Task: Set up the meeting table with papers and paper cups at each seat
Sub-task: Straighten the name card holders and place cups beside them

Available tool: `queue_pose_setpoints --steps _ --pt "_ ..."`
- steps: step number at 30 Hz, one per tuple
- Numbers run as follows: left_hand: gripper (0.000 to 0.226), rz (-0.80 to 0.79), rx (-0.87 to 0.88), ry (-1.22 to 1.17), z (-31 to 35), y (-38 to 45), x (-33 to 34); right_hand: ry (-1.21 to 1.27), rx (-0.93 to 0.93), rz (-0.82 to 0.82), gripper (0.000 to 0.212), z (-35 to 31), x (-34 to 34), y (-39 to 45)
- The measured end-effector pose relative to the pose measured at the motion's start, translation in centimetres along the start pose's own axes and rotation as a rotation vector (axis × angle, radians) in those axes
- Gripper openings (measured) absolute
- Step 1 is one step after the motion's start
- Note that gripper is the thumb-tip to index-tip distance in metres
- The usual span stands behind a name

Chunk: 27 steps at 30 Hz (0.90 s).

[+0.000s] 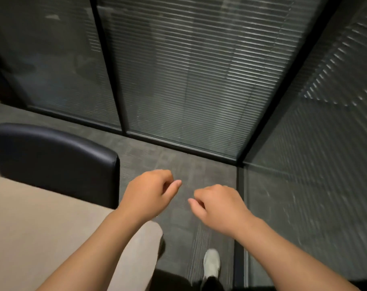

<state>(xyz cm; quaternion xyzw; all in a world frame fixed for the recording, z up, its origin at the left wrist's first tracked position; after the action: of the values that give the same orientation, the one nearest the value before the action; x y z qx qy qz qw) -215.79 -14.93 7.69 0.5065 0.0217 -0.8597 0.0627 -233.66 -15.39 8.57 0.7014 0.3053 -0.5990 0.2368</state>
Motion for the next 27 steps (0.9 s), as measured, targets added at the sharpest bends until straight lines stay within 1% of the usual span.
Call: queue_pose_setpoints --steps 3,7,10,13,18,21,23,25,27 --pt "0.034 0.032 -0.025 0.029 0.2 6.0 0.7 -0.014 -0.053 -0.007 0.034 5.2 -0.2 4.9" --pt "0.038 0.101 -0.175 0.093 -0.1 15.1 0.8 -0.005 -0.201 -0.013 0.034 12.3 -1.3 14.2" --pt "0.039 0.136 -0.281 0.112 -1.1 20.1 -0.6 0.02 -0.345 -0.04 0.031 14.9 -2.3 21.0" --pt "0.034 0.18 -0.376 0.104 -3.7 23.7 -2.5 0.047 -0.462 -0.051 0.03 15.6 -3.2 27.8" --pt "0.034 0.337 -0.556 0.093 -11.0 27.7 -5.9 0.03 -0.712 -0.094 0.026 13.0 -3.1 39.8" --pt "0.036 0.411 -0.679 0.084 -15.0 29.1 -8.3 0.032 -0.866 -0.111 0.024 9.6 -2.8 46.3" --pt "0.038 0.464 -0.828 0.082 -19.3 30.1 -10.6 0.03 -0.991 -0.164 0.024 6.0 -2.3 52.2" --pt "0.039 0.469 -0.893 0.092 -21.2 30.5 -12.1 0.007 -1.066 -0.172 0.025 3.8 -3.2 54.9" --pt "0.039 0.537 -0.973 0.084 -24.2 30.7 -14.3 0.011 -1.175 -0.175 0.025 0.6 -3.4 59.1"
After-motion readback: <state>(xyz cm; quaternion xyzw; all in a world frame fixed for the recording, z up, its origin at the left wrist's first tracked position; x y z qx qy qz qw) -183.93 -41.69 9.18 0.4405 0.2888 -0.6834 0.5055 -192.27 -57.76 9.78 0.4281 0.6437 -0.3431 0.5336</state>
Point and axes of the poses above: each hand's wrist, its own y-axis towards the middle knuckle, its own x-axis out of the palm, z = x × y, the point moved 2 cm from there along y, towards the middle knuckle, and after that the axes turned 14 degrees about -x, right-handed, at the moved point
